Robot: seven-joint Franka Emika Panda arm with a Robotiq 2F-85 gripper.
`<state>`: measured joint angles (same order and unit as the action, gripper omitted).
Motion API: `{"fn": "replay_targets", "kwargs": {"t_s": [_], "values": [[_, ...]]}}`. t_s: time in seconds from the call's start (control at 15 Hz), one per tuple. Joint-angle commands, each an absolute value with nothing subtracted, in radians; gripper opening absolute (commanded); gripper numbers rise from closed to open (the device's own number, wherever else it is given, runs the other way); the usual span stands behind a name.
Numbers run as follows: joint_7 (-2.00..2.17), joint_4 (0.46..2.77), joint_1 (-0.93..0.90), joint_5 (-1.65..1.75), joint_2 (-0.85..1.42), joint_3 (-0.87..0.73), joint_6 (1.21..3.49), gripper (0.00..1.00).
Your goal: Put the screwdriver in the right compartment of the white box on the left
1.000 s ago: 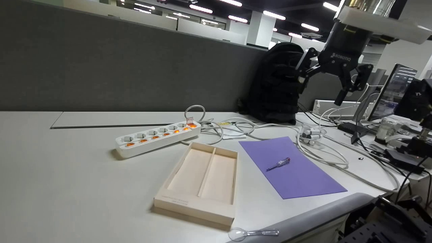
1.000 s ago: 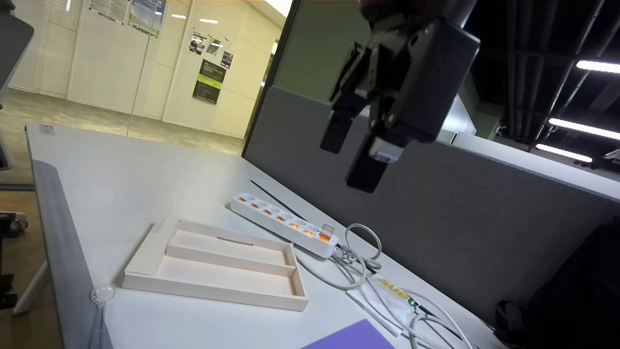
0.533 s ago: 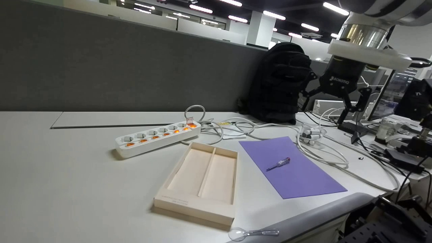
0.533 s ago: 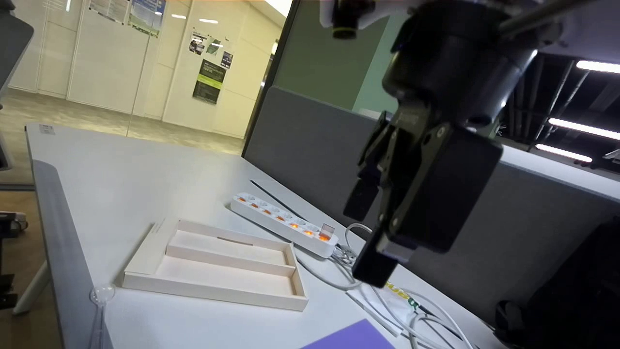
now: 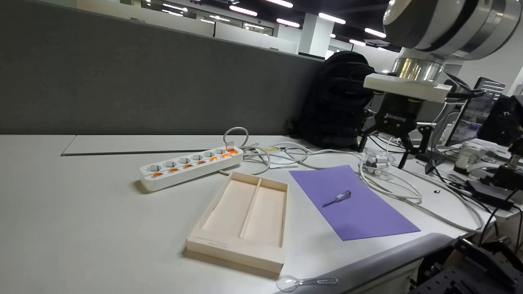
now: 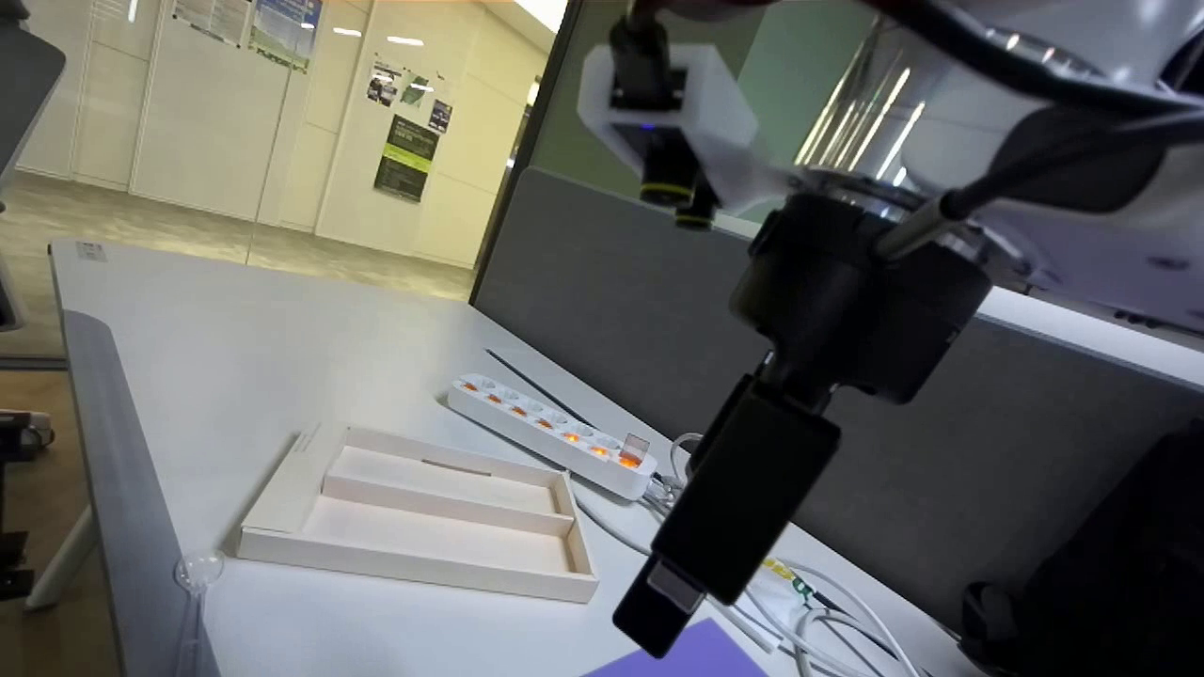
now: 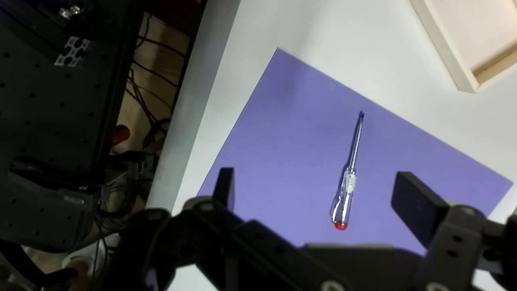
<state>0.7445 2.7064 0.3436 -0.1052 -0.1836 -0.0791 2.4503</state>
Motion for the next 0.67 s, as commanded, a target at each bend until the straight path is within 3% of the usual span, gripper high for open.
{"fn": "replay_targets", "kwargs": {"t_s": [0.0,0.6], "values": [[0.878,2.633,0.322,-0.104,-0.087,-0.104,2.487,1.0],[0.966,2.623,0.277,-0.08,0.018,-0.172,2.713,1.0]]}}
